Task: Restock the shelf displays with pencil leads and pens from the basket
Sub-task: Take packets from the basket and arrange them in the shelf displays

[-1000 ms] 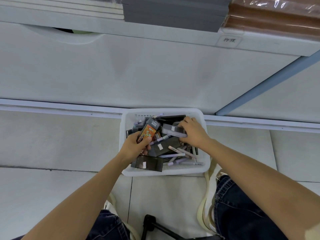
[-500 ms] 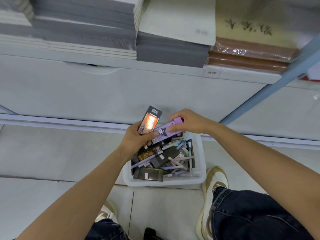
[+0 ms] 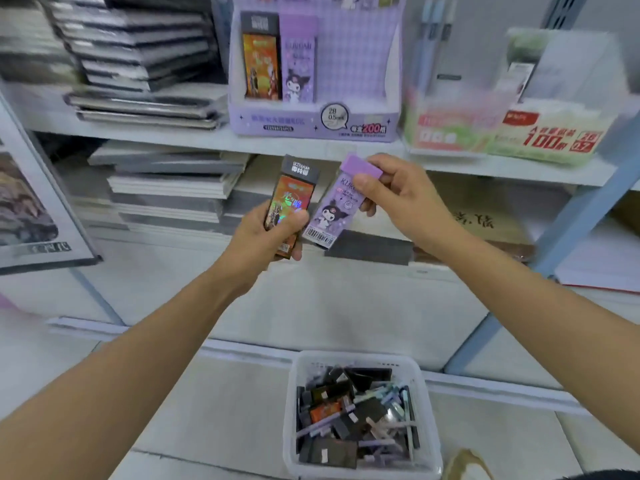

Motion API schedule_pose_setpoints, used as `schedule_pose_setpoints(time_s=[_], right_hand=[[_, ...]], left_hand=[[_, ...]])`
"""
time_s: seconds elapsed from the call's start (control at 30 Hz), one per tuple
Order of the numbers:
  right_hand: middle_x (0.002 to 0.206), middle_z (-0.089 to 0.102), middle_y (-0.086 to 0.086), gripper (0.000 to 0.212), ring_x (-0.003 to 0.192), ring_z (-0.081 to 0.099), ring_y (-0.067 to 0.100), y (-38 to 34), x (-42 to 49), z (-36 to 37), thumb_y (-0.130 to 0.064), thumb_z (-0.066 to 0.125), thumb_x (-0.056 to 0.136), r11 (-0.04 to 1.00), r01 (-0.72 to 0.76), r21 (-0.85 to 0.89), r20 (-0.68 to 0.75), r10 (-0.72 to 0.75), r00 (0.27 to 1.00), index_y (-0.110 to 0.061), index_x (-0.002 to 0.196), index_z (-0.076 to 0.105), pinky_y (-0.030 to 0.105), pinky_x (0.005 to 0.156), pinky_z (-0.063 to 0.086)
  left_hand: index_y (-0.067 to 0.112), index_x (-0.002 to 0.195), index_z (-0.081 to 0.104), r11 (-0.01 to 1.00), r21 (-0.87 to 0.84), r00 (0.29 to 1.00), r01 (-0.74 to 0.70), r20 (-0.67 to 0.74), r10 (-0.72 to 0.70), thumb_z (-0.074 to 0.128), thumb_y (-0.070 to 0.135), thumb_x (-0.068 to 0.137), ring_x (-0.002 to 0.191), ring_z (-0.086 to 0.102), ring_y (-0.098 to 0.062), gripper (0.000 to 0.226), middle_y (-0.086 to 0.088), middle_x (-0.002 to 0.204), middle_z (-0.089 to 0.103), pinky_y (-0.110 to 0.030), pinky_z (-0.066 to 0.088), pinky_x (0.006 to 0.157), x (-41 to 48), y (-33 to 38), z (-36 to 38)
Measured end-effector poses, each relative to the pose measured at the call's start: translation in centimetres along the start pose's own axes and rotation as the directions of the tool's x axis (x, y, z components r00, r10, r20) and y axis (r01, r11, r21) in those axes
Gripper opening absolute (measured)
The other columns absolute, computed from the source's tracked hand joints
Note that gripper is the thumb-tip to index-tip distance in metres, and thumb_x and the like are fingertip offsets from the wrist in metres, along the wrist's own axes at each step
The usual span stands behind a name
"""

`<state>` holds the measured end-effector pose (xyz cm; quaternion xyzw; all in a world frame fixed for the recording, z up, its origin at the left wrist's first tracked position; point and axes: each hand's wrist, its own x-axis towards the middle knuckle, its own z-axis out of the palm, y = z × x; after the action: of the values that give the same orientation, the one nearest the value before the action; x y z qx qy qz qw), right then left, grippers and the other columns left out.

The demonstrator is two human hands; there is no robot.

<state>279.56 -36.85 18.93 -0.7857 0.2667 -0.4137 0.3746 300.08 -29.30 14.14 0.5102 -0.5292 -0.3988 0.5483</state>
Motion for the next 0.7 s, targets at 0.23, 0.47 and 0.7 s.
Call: schedule_pose_setpoints(time_s=[0.23, 0.47, 0.7], right_hand=[[0.080, 0.059, 0.002, 0.015, 0.063, 0.057, 0.011, -7.8, 7.8, -2.5, -0.014, 0.054, 0.098, 0.971, 0.223, -0.080, -0.266, -0.237, 0.934, -0.003, 0.108, 0.058, 0.025, 0.063, 0.050], [0.081, 0.060, 0.002, 0.006, 0.068, 0.059, 0.016, -8.8, 13.8, -2.5, -0.015, 0.053, 0.098, 0.924, 0.181, -0.336, -0.159, -0.245, 0.956, -0.015, 0.100, 0.058, 0.042, 0.073, 0.054], [0.079, 0.062, 0.000, 0.010, 0.069, 0.062, 0.010, -8.3, 15.6, -1.7, -0.019, 0.052, 0.099, 0.838, 0.176, -0.516, 0.017, -0.196, 0.980, -0.011, 0.096, 0.057, 0.030, 0.071, 0.054]], left_hand=[[0.017, 0.101, 0.061, 0.970, 0.015, 0.952, -0.242, -0.189, 0.241, 0.058, 0.016, 0.095, 0.048, 0.060, -0.011, 0.007, 0.007, 0.073, 0.072, -0.018, 0.047, 0.050, 3.2, 7.8, -3.8], [0.025, 0.101, 0.059, 0.978, 0.066, 0.951, -0.199, -0.229, 0.209, 0.058, 0.022, 0.096, 0.053, 0.063, -0.018, 0.005, 0.001, 0.100, 0.073, -0.053, 0.053, 0.073, 5.6, 9.0, -5.3], [0.014, 0.116, 0.059, 0.973, 0.088, 0.955, -0.214, -0.192, 0.228, 0.055, 0.024, 0.099, 0.058, 0.062, -0.016, 0.020, 0.008, 0.104, 0.073, -0.032, 0.054, 0.064, 5.8, 8.5, -5.7]])
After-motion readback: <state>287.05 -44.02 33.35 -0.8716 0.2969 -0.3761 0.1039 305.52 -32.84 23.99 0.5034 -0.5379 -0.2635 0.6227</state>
